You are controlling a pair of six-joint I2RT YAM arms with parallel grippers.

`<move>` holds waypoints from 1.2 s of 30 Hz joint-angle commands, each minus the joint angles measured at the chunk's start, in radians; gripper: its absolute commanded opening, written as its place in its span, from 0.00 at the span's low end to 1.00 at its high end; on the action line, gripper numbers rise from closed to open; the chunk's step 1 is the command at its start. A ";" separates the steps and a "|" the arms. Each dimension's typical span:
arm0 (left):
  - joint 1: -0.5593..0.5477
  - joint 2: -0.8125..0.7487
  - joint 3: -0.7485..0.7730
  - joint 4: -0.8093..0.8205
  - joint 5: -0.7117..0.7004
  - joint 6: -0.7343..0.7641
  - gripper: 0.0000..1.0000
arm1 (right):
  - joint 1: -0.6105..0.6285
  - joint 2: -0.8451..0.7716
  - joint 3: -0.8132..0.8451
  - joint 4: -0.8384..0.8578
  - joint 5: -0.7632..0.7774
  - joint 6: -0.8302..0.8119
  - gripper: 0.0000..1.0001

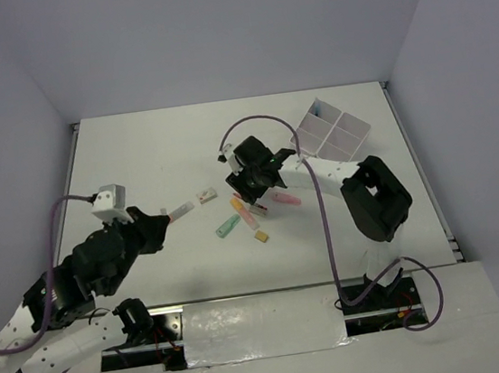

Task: Sort the stationery into containers
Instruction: Pick up the pen from the center of the board.

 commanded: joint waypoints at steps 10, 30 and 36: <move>0.002 -0.135 -0.011 -0.068 -0.061 0.063 0.00 | -0.002 0.161 0.142 -0.059 0.055 -0.073 0.52; 0.002 -0.147 -0.034 -0.033 -0.058 0.015 0.00 | -0.002 0.126 0.152 -0.052 0.127 -0.008 0.00; 0.003 -0.153 -0.121 0.174 0.054 0.029 0.00 | 0.001 -0.130 0.091 0.031 0.204 0.125 0.00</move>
